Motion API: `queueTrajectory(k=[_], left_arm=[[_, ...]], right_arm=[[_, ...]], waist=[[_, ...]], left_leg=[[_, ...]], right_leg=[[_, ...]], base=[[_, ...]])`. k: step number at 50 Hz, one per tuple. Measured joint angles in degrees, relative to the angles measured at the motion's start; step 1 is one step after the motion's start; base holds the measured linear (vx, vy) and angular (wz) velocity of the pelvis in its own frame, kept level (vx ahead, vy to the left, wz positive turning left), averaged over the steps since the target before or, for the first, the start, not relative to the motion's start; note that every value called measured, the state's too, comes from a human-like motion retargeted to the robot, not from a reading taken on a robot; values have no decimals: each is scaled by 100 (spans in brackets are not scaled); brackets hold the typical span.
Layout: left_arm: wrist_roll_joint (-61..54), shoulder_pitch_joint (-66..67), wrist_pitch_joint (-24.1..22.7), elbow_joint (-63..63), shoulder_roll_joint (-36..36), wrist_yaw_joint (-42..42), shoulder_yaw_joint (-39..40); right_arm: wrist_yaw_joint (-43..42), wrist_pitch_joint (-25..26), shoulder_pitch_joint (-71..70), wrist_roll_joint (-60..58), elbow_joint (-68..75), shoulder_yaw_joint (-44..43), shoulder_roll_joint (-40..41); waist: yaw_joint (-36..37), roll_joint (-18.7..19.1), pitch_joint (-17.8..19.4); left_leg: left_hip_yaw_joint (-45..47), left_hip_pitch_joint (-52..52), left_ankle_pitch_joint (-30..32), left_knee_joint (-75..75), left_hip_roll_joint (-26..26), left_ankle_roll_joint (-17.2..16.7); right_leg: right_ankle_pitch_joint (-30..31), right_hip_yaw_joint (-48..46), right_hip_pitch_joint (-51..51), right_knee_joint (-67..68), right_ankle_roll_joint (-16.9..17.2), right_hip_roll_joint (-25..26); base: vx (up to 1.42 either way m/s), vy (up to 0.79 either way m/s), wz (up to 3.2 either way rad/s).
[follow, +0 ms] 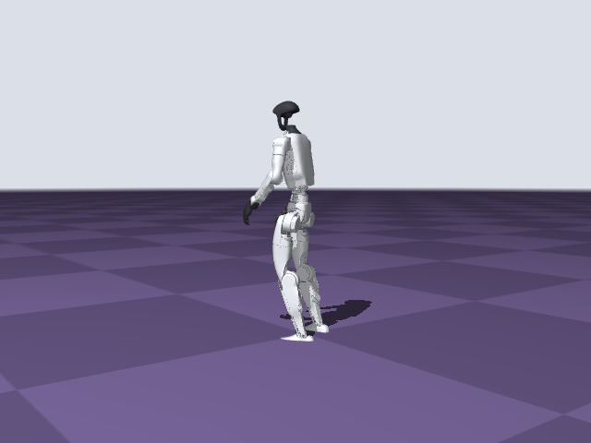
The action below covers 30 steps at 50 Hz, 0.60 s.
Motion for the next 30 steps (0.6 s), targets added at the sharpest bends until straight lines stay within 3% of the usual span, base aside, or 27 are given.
queueTrajectory(k=[15,30], left_arm=[[1117,473,256,2948,-143,-38,474],[1081,688,256,3281,-319,97,905]], right_arm=[[-24,40,-122,-261,361,-209,192],[-90,97,-106,-353,471,-499,80]], waist=[[-82,-75,-2],[-39,-51,9]], left_leg=[[344,38,23,-166,-284,252],[520,46,-69,-130,-493,401]], right_leg=[[161,347,-201,-6,223,-266],[173,499,-282,23,360,-472]], base=[[1,12,-22],[1,7,-13]])
